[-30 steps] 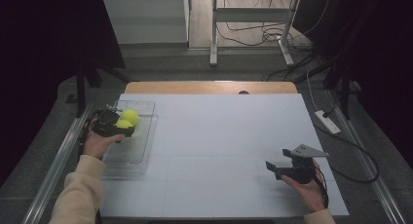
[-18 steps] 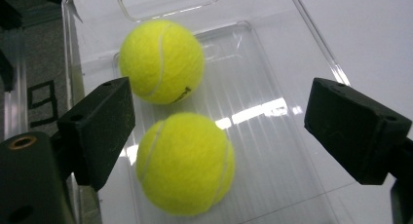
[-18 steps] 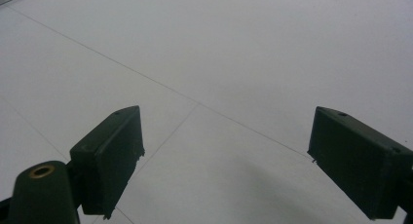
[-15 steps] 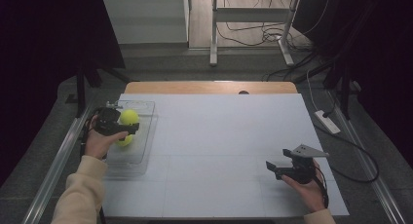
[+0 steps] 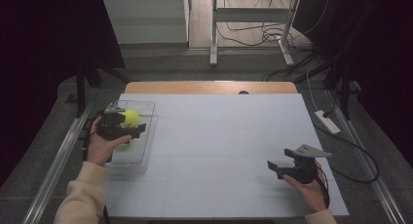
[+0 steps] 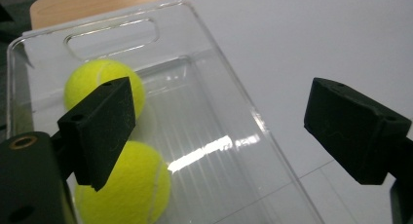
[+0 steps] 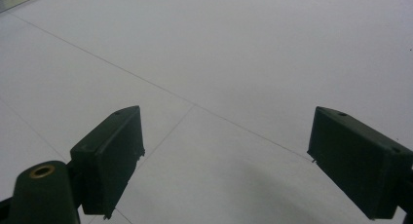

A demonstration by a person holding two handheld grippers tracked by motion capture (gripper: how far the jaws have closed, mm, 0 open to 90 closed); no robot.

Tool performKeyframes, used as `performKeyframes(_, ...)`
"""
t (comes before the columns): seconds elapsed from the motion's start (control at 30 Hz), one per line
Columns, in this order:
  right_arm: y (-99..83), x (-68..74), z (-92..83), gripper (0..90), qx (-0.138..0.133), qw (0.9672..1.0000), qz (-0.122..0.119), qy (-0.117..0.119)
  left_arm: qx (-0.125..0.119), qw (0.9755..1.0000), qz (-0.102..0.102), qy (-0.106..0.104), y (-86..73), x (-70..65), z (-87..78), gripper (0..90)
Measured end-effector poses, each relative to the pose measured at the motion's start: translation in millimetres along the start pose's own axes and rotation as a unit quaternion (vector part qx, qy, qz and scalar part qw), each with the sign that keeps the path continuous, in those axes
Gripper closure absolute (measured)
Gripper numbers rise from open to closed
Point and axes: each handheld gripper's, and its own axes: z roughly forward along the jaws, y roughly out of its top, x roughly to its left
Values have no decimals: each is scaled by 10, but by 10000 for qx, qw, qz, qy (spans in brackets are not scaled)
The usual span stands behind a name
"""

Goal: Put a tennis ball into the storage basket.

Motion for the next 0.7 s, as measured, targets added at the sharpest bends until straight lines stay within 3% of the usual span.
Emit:
performKeyframes(0.37,3,-12,-8,130,-28,10000,13,-5,-208,9991,196,-319,-112,-218,-33,127)
performKeyframes(0.53,13,-6,-30,131,-72,10000,34,0,-297,9980,290,-471,-172,-309,-49,124)
performKeyframes(0.7,27,-6,-73,131,-155,9999,44,-7,-450,9960,401,-662,-271,-481,-97,123)
